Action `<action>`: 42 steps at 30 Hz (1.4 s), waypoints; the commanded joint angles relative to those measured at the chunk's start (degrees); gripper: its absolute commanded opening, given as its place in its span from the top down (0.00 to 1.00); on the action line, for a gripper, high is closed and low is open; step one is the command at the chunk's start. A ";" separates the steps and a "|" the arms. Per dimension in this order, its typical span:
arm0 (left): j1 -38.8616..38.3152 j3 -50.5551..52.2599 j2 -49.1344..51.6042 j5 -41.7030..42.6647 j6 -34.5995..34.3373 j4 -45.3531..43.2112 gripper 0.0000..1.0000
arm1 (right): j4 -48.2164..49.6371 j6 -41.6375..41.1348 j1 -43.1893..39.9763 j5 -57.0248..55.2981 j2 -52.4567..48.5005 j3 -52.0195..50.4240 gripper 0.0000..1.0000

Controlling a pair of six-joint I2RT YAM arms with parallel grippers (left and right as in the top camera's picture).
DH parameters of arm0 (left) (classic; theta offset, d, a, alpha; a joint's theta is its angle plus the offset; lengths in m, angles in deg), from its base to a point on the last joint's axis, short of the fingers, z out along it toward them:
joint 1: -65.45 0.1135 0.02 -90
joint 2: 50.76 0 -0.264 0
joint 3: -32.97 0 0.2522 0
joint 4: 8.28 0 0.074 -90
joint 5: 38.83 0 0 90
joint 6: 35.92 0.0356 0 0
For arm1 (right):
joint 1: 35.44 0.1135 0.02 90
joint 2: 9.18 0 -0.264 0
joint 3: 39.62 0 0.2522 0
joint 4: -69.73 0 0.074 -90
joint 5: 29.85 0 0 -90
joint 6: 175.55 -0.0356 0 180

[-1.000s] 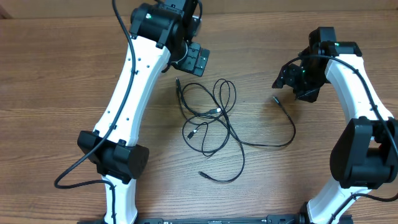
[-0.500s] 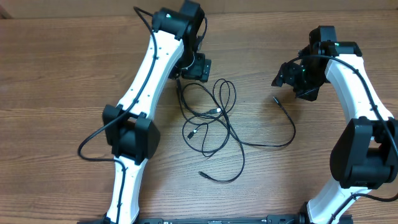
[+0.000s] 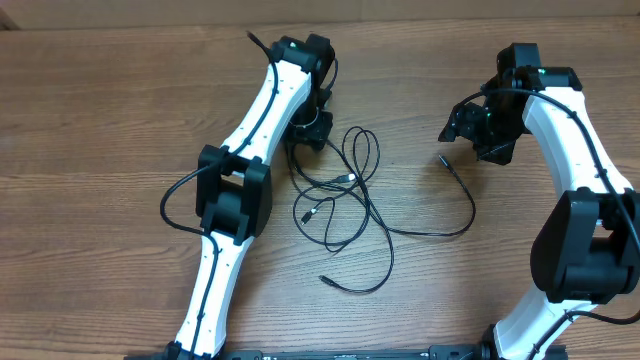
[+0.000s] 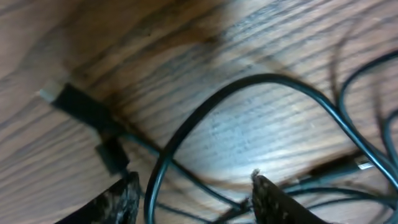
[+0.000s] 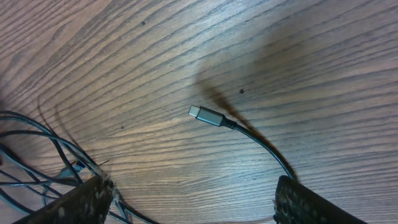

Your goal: Untangle cables

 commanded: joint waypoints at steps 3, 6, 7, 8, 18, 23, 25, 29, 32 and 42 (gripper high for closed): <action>0.20 0.04 2.12 -0.17 1.57 0.17 0.71 | -0.48 0.72 0.02 -0.31 0.35 0.76 0.18; 0.22 0.04 2.08 -0.11 1.53 0.94 0.96 | -1.20 0.74 0.04 -0.33 0.35 0.76 0.20; 0.31 0.04 2.08 0.28 1.53 0.90 0.96 | -1.49 0.72 0.04 -0.31 0.37 0.79 0.26; 0.35 0.00 1.99 0.46 1.46 0.85 0.96 | -1.57 0.76 0.07 -0.09 0.37 0.81 0.27; 1.51 -23.85 -4.55 1.75 0.87 8.57 0.96 | -1.51 9.38 4.28 14.40 8.13 4.28 0.34; 1.36 -36.11 -11.65 1.81 -0.22 9.33 0.96 | -0.39 11.85 8.63 20.28 12.44 5.16 0.35; 1.38 -38.40 -14.67 1.79 -0.22 9.05 0.96 | 0.96 11.43 10.91 20.83 14.36 5.16 0.35; 1.40 -39.36 -20.68 1.81 -0.26 7.48 0.96 | 4.72 7.39 15.74 21.07 16.63 5.16 0.34; 1.40 -39.41 -24.83 3.34 -1.07 5.33 0.96 | 8.50 0.07 19.10 19.50 16.41 4.96 0.33; 1.90 -39.41 -34.84 7.41 -4.63 -3.13 0.96 | 12.24 -3.69 24.76 15.87 12.87 4.96 0.30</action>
